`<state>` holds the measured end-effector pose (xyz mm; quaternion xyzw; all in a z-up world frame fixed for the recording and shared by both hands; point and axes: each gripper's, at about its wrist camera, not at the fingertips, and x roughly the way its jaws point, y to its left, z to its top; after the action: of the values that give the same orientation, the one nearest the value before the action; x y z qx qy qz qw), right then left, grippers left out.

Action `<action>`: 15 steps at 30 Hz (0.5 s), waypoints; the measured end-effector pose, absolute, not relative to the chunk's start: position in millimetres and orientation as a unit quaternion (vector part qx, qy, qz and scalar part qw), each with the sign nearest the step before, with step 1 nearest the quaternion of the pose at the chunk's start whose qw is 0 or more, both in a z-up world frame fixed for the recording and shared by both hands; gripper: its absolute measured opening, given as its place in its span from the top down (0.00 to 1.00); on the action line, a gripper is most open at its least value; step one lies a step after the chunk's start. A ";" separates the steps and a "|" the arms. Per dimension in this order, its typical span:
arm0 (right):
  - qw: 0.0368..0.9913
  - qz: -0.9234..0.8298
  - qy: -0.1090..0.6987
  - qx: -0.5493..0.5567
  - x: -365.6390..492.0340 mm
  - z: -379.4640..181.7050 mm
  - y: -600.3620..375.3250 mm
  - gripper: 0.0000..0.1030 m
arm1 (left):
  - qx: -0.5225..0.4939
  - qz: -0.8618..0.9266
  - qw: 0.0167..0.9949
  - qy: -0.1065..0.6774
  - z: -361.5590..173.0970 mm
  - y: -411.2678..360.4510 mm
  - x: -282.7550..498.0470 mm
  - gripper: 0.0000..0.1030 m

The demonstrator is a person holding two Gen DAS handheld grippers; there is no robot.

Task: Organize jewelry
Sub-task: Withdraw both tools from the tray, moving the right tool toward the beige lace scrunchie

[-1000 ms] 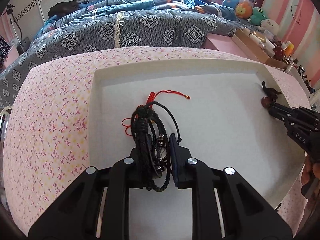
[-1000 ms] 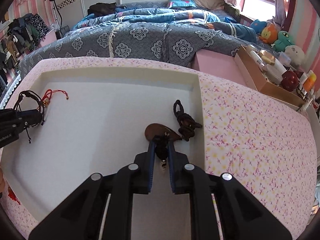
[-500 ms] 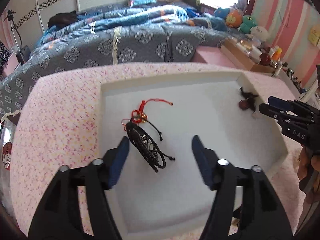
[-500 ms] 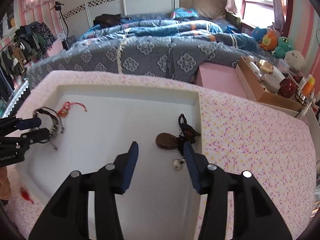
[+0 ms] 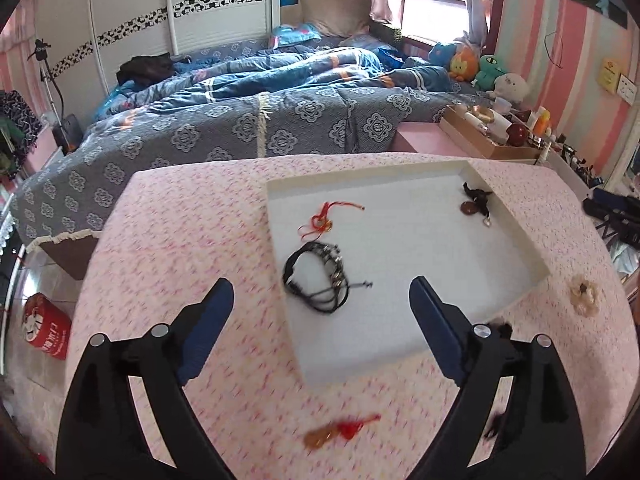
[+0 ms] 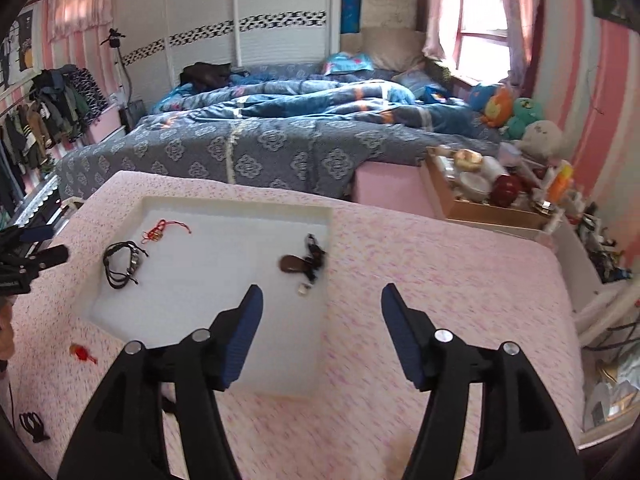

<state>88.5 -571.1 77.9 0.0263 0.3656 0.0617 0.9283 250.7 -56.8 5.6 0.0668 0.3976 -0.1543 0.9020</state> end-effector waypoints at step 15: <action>0.923 0.009 0.382 0.043 14.2 57.5 -613.6 0.36 | 0.059 -0.147 0.902 0.402 -3.7 -31.5 191.8 0.06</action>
<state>14.2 -613.6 57.5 0.0425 0.3819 0.0095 0.9232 191.8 -31.5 -3.7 0.0592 0.4021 -0.1474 0.9017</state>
